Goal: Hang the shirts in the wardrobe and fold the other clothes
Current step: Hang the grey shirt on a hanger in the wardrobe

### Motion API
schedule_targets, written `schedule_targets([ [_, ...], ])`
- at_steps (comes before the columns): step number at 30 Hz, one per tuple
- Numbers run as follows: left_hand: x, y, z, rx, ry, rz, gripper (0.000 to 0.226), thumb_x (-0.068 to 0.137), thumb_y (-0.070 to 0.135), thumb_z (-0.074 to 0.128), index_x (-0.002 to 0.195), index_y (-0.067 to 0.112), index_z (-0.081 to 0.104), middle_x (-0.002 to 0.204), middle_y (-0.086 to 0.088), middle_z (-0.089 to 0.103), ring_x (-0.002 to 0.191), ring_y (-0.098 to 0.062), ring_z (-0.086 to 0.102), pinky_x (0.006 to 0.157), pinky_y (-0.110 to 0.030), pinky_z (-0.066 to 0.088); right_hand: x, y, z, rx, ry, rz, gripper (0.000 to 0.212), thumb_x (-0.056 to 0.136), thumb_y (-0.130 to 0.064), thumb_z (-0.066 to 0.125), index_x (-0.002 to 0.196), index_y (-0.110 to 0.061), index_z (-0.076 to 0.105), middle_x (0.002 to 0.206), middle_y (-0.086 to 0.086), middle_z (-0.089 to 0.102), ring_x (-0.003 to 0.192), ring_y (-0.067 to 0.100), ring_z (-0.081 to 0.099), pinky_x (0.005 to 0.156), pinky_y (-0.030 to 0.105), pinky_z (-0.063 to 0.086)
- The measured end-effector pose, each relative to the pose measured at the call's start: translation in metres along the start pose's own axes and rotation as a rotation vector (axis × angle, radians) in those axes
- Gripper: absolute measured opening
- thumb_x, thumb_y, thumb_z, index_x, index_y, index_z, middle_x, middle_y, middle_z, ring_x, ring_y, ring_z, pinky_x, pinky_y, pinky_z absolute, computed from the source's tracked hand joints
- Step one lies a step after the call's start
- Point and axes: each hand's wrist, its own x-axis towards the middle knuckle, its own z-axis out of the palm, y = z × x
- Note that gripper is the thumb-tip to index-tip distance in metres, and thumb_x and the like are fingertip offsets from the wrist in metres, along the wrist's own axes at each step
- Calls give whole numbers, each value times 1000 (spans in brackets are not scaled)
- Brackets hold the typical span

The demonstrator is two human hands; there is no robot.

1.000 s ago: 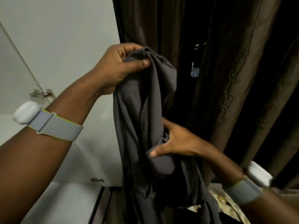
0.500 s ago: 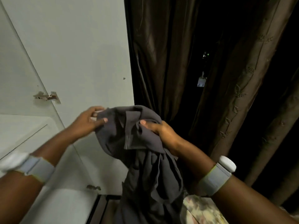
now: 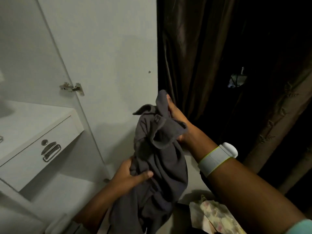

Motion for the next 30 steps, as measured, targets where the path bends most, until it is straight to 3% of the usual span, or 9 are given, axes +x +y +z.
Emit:
schedule_targets([
  [4, 0, 17, -20, -217, 220, -60, 61, 73, 31, 92, 124, 6, 68, 115, -4, 78, 106, -21, 74, 84, -25, 59, -13, 44, -22, -203, -147, 117, 82, 81, -89, 49, 133, -28, 67, 137, 2, 67, 121, 23, 66, 108, 46, 51],
  [8, 15, 29, -40, -369, 387, -155, 52, 80, 27, 86, 124, 5, 70, 115, -11, 77, 106, -26, 74, 85, -30, 61, -60, 114, -23, -411, 337, -304, 74, 71, -89, 62, 124, -37, 62, 139, 0, 59, 121, 14, 59, 105, 38, 49],
  [10, 22, 35, -42, -388, 402, -190, 56, 77, 32, 88, 123, 6, 71, 116, -12, 77, 106, -27, 74, 92, -35, 60, -83, 143, -7, -505, 288, -442, 95, 63, -88, 66, 144, -40, 47, 148, -16, 43, 131, 5, 48, 110, 35, 43],
  [14, 27, 46, -35, -319, 364, -212, 70, 65, 49, 94, 122, 16, 71, 113, -6, 78, 104, -23, 75, 96, -39, 59, -100, 168, 26, -581, 119, -209, 143, 43, -90, 79, 162, -43, 14, 152, -27, 29, 135, 0, 36, 115, 36, 40],
  [18, 26, 51, -44, -300, 332, -194, 58, 69, 48, 87, 116, 16, 71, 113, -8, 77, 106, -23, 73, 96, -37, 58, -80, 166, 25, -628, -40, -195, 77, 66, -75, 83, 130, -36, 64, 123, -18, 72, 111, 7, 70, 95, 39, 59],
  [22, 19, 63, -83, -145, 312, -220, 65, 75, 60, 85, 116, 11, 73, 110, -10, 78, 110, -31, 72, 93, -39, 60, -70, 114, 43, -554, -200, -244, 35, 88, -54, 73, 94, -20, 74, 92, -10, 78, 85, 6, 73, 74, 23, 56],
  [25, 11, 89, -110, 255, 419, -243, 83, 73, 82, 69, 124, 17, 64, 114, -4, 72, 106, -25, 70, 81, -35, 59, -57, 72, 59, -529, -171, -243, 36, 94, -49, 68, 80, -15, 70, 78, -3, 75, 71, 9, 71, 62, 19, 51],
  [28, -19, 120, -108, 438, 705, 20, 62, 76, 75, 61, 119, 32, 54, 117, 4, 62, 100, -17, 64, 73, -23, 47, -45, 43, 73, -436, -96, -185, 46, 92, -56, 68, 86, -11, 76, 85, 3, 78, 81, 19, 75, 67, 27, 59],
  [30, -45, 136, -92, 463, 681, 189, 59, 76, 81, 62, 112, 34, 54, 110, 9, 61, 91, -8, 62, 71, -27, 53, -38, 26, 78, -350, -29, -141, 54, 91, -61, 66, 99, -9, 78, 90, 5, 79, 85, 21, 75, 66, 24, 61],
])
